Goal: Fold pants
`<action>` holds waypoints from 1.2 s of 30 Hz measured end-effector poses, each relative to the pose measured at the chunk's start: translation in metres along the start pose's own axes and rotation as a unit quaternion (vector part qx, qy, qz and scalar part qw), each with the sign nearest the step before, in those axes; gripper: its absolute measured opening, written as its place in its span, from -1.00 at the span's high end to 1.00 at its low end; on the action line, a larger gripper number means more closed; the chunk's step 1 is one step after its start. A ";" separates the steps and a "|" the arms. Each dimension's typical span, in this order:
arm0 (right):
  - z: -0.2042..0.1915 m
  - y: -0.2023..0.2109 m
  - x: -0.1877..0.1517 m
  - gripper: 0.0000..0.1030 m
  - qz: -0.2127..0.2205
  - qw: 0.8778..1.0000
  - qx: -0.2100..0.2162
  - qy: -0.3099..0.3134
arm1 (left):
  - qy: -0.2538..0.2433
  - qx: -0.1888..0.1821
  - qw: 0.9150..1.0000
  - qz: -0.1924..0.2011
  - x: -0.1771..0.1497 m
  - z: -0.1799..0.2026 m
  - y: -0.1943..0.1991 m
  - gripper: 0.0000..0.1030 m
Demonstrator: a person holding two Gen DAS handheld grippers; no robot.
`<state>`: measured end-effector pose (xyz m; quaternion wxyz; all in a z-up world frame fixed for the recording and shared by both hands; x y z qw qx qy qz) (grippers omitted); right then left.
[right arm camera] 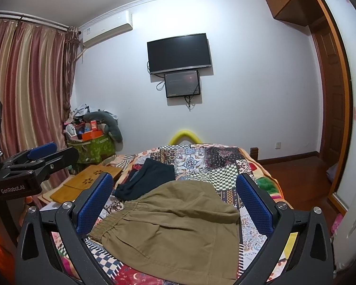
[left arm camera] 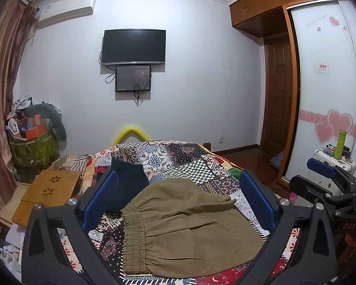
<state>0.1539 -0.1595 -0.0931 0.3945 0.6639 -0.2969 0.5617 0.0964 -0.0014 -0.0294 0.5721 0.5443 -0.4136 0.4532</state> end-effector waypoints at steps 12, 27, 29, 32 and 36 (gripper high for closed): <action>0.004 -0.001 0.001 -1.00 -0.001 1.000 -0.003 -0.003 | 0.001 0.000 1.000 -0.001 0.000 -0.001 -0.001 -1.00; 0.004 0.000 -0.002 -0.99 -0.004 1.000 -0.003 -0.001 | 0.007 0.002 1.000 -0.002 -0.003 -0.002 -0.003 -1.00; 0.003 -0.001 -0.002 -1.00 -0.004 1.000 -0.002 -0.002 | 0.007 0.001 1.000 -0.003 -0.003 -0.002 -0.005 -1.00; 0.004 -0.001 -0.002 -1.00 -0.005 1.000 -0.003 -0.002 | 0.008 0.001 1.000 -0.003 -0.003 -0.003 -0.005 -1.00; 0.004 -0.001 -0.002 -1.00 -0.006 1.000 -0.004 -0.002 | 0.006 0.001 1.000 -0.003 -0.003 -0.003 -0.006 -1.00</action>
Point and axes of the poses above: each gripper's, at about its wrist camera, not at the fingertips, and y roughly against the way its jaws point, z to its right, x to its top, the point moved 9 cm from there along -y, roughly the way its jaws point, and after that the axes turned 3 degrees about y, right-handed, at the moved point
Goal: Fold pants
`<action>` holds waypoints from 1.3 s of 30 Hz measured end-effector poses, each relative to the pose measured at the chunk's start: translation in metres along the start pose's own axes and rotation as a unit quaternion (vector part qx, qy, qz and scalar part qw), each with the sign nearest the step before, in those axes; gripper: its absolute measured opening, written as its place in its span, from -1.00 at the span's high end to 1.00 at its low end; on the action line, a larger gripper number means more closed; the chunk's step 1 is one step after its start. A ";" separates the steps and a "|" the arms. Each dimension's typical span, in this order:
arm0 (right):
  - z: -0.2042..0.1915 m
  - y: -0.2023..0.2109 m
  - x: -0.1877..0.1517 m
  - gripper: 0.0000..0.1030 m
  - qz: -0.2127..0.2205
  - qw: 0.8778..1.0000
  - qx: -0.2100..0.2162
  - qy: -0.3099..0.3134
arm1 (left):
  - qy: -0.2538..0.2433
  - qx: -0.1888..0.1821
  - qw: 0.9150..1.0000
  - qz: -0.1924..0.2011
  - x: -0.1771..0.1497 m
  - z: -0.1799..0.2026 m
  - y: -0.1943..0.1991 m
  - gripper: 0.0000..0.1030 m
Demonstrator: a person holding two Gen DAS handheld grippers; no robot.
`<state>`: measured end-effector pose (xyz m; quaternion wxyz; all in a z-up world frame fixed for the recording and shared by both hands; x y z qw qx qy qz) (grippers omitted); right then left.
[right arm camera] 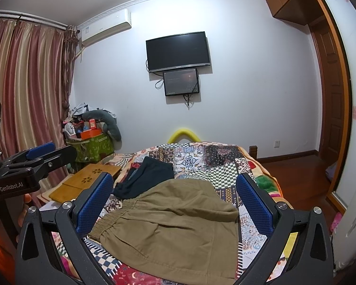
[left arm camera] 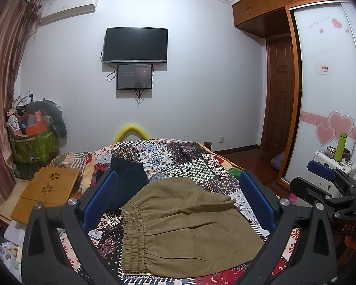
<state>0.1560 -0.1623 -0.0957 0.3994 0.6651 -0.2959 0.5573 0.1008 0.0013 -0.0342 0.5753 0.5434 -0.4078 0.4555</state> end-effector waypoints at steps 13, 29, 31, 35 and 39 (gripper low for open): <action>0.016 -0.017 -0.010 -0.99 -0.024 1.000 -0.010 -0.006 | -0.002 -0.006 1.000 -0.020 -0.007 -0.003 -0.026 -1.00; 0.101 -0.106 -0.125 -0.99 -0.207 0.974 -0.047 -0.083 | 0.039 0.049 0.974 -0.218 -0.104 -0.084 -0.164 -0.96; 0.108 -0.116 -0.137 -0.95 -0.225 0.969 -0.044 -0.089 | 0.044 0.056 0.967 -0.243 -0.119 -0.096 -0.178 -0.85; 0.122 -0.136 -0.155 -0.64 -0.262 0.960 -0.038 -0.091 | 0.050 0.076 0.955 -0.282 -0.143 -0.121 -0.204 -0.77; 0.130 -0.156 -0.168 -0.45 -0.291 0.953 -0.025 -0.080 | 0.048 0.090 0.942 -0.319 -0.162 -0.141 -0.224 -0.62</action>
Point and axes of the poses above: each gripper's, at about its wrist camera, not at the fingertips, and y roughly against the way its jaws point, z to its right, x to its top, the point moved 9 cm from there along -y, roughly the way its jaws point, and after that the axes turned 3 degrees about y, right-handed, at the moved point
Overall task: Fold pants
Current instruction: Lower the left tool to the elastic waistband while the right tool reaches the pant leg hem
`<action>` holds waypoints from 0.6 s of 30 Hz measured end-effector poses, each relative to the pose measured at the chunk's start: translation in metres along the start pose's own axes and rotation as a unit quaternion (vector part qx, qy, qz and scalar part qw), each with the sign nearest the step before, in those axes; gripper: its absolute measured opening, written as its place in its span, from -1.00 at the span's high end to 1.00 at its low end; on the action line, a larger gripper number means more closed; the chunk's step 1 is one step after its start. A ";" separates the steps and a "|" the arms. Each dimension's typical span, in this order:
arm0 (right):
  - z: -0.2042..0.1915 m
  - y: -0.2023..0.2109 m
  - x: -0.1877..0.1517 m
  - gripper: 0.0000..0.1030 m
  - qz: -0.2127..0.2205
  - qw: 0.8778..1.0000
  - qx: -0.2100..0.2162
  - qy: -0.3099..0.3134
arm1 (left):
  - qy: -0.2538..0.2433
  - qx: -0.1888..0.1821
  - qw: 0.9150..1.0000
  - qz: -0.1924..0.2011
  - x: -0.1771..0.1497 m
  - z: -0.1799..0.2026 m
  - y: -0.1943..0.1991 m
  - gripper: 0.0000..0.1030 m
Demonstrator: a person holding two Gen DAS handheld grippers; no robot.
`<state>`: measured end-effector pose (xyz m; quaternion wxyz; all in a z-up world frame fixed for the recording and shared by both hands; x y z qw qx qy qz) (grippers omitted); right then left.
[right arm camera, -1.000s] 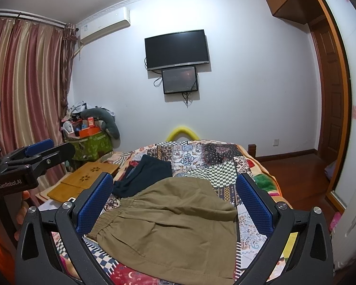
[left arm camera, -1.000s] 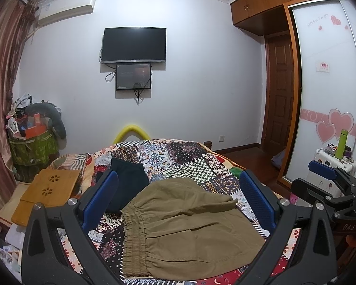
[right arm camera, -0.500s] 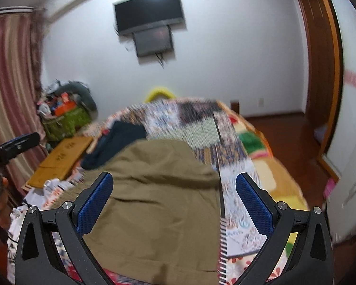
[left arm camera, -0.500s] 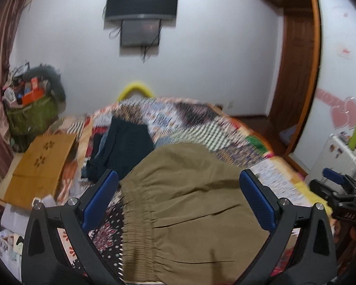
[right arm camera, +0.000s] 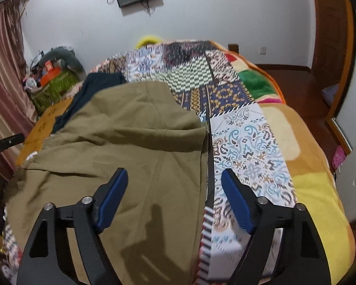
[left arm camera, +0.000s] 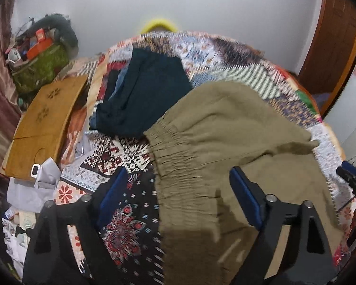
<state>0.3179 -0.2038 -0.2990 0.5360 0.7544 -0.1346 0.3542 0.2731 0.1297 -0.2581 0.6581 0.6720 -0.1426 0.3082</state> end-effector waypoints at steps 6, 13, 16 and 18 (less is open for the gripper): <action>0.013 -0.035 0.001 -0.03 -0.047 0.999 0.011 -0.001 | -0.013 -0.006 0.998 -0.064 -0.008 -0.009 -0.037 -0.58; 0.019 -0.069 -0.001 0.16 -0.090 0.995 0.036 -0.001 | -0.008 -0.035 0.993 -0.115 -0.018 -0.007 -0.060 -0.59; 0.015 -0.076 -0.007 0.16 -0.099 0.994 0.036 0.018 | 0.009 -0.049 0.991 -0.127 -0.024 -0.007 -0.068 -0.63; 0.014 -0.078 -0.007 0.16 -0.102 0.994 0.035 0.024 | 0.021 -0.058 0.989 -0.136 -0.028 -0.007 -0.073 -0.67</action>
Point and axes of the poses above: each gripper's, at about its wrist camera, not at the fingertips, and y roughly against the way its jaws point, z to its right, x to its top, the point moved 9 cm from there along -y, roughly the way its jaws point, and after that the axes turned 3 degrees about y, right-handed, at the moved point
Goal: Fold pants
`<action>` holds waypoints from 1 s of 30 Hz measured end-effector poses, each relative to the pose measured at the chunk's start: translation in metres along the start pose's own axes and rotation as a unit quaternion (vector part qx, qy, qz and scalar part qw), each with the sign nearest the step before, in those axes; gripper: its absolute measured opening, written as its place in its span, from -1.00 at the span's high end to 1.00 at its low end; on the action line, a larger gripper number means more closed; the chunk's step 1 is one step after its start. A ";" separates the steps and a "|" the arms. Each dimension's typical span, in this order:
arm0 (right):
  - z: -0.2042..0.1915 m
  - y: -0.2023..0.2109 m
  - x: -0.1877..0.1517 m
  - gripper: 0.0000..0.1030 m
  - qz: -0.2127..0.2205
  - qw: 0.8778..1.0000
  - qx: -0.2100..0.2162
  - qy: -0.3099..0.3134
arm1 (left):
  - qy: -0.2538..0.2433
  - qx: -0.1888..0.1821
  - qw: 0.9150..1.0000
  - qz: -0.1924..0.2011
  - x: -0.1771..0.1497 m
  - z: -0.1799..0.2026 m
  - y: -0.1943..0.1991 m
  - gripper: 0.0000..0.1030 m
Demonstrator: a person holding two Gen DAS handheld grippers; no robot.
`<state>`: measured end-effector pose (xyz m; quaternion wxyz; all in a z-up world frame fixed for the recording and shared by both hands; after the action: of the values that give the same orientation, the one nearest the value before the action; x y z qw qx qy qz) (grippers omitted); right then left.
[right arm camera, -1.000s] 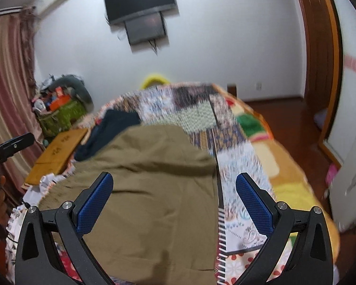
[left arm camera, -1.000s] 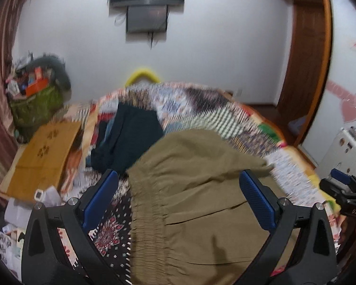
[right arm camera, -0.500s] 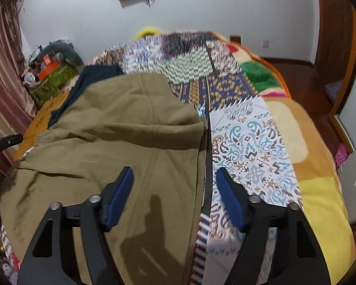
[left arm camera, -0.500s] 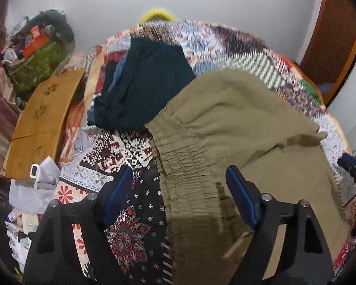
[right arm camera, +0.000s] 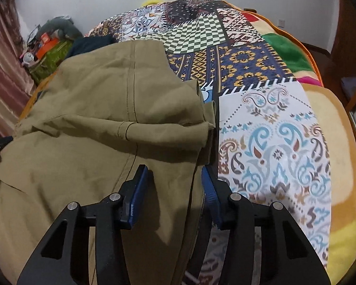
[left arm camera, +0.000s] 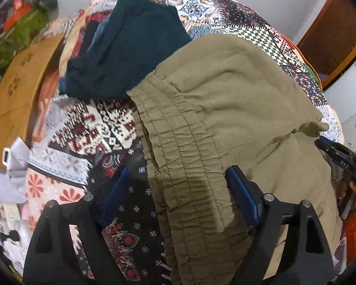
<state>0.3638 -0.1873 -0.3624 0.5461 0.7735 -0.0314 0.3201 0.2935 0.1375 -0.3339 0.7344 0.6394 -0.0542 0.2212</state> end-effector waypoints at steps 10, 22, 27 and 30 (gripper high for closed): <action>0.000 -0.002 0.002 0.85 -0.006 1.000 -0.008 0.019 | -0.002 -0.015 1.000 -0.004 -0.001 0.003 0.004 -0.66; -0.005 0.037 -0.008 0.91 0.030 0.999 -0.026 0.025 | -0.094 0.084 0.991 0.053 -0.007 0.005 0.017 -0.59; -0.003 0.023 -0.015 0.91 0.014 1.000 -0.025 -0.003 | -0.067 0.064 0.994 0.052 -0.009 -0.005 0.013 -0.60; 0.000 0.021 -0.013 0.91 0.012 1.000 -0.018 -0.020 | -0.061 0.052 0.995 0.051 -0.009 -0.005 0.012 -0.61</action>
<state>0.3446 -0.1996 -0.3518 0.5555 0.7692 -0.0582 0.3104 0.2802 0.1412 -0.3271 0.6833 0.6852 -0.1198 0.2219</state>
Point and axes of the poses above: each gripper's, at about its wrist camera, not at the fingertips, and y roughly against the way its jaws point, z to its right, x to its top, the point moved 9 cm from there along -y, roughly the way its jaws point, and after that the axes turned 3 degrees about y, right-handed, at the moved point
